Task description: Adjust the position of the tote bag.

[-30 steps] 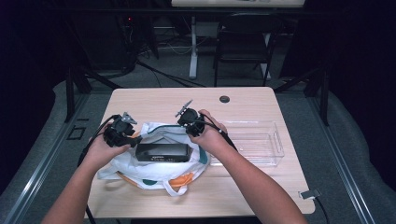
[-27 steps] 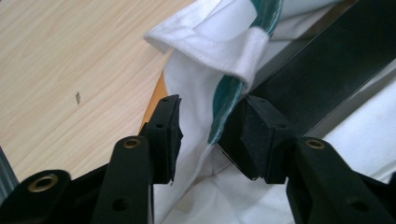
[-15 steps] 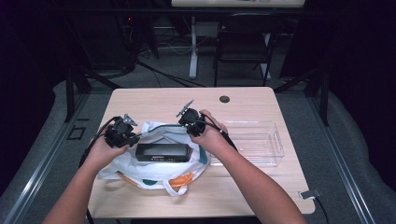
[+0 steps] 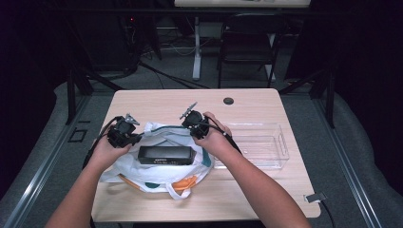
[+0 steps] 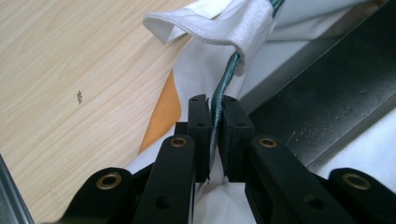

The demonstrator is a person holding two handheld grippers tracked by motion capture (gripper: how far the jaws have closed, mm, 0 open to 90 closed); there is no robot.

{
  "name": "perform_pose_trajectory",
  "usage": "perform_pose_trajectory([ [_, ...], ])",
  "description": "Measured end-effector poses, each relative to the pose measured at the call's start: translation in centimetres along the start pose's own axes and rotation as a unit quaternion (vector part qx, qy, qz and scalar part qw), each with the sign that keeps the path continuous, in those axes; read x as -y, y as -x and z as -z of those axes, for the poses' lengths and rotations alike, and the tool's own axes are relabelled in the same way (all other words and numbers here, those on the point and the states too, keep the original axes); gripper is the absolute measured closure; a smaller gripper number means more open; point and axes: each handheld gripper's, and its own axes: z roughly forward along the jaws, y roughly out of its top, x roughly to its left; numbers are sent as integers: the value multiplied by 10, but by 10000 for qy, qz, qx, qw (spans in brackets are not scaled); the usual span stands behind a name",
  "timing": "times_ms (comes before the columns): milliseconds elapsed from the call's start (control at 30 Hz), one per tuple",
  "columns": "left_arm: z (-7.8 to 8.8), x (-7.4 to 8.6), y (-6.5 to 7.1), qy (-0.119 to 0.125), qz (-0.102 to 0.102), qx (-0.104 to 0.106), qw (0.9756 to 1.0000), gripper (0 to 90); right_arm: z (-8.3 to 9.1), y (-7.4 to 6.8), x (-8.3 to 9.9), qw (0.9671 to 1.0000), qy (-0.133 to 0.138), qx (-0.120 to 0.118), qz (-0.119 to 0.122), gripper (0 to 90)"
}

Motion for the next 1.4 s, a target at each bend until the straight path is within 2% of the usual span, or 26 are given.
perform_pose_trajectory([
  [367, -4, -2, -8, 53, 171, 81, 9998, 860, -4, 0, 1, 10000, 33, 34, 8, 836],
  [867, -17, -5, -9, -128, 240, 168, 9995, 866, -15, 2, 3, 9999, -48, 113, -26, 834],
  [1400, -29, -7, -12, -304, 299, 224, 9988, 867, -25, 0, 4, 9997, -176, 176, 89, 831],
])
